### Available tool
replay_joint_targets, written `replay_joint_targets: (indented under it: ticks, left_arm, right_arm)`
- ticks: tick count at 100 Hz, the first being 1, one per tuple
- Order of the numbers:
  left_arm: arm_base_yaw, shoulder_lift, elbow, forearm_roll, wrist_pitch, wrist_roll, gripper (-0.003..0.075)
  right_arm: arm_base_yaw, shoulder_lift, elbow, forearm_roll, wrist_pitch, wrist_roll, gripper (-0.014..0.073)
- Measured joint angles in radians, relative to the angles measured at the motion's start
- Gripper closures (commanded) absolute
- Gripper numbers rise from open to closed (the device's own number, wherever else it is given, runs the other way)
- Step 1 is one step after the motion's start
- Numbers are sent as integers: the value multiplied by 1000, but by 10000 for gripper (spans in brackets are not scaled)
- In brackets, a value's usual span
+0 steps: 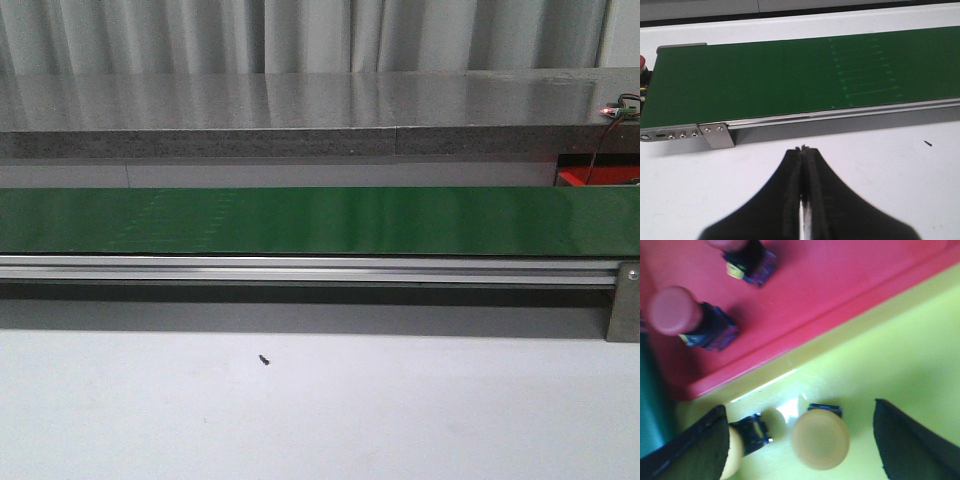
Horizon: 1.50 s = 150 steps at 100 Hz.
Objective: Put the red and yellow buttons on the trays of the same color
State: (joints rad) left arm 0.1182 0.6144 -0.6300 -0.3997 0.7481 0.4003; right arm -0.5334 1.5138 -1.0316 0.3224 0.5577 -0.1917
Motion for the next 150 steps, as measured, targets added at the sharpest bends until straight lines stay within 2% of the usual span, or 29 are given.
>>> replay_joint_targets:
  ticks: [6,13,32,43,63,79,115,130,150]
  left_arm:
    - [0,0,0,0,0,0,740]
    - [0,0,0,0,0,0,740]
    - [0,0,0,0,0,0,740]
    - [0,0,0,0,0,0,740]
    - [0,0,0,0,0,0,740]
    - [0,0,0,0,0,0,740]
    - [0,0,0,0,0,0,740]
    - [0,0,0,0,0,0,740]
    - [0,0,0,0,0,0,740]
  right_arm:
    - [20,-38,0,-6,5,-2,36]
    - [51,-72,0,-8,14,-2,129]
    - [157,-120,2,-10,49,-2,546]
    - [218,-138,2,-10,61,-2,725]
    - [315,-189,42,-11,56,-2,717]
    - [378,-268,134,-11,-23,-2,717]
    - [452,-520,397,-44,-241,-8,717]
    - [495,-646,486,-46,-274,-8,717]
    - [501,-841,582,-46,-282,-8,717]
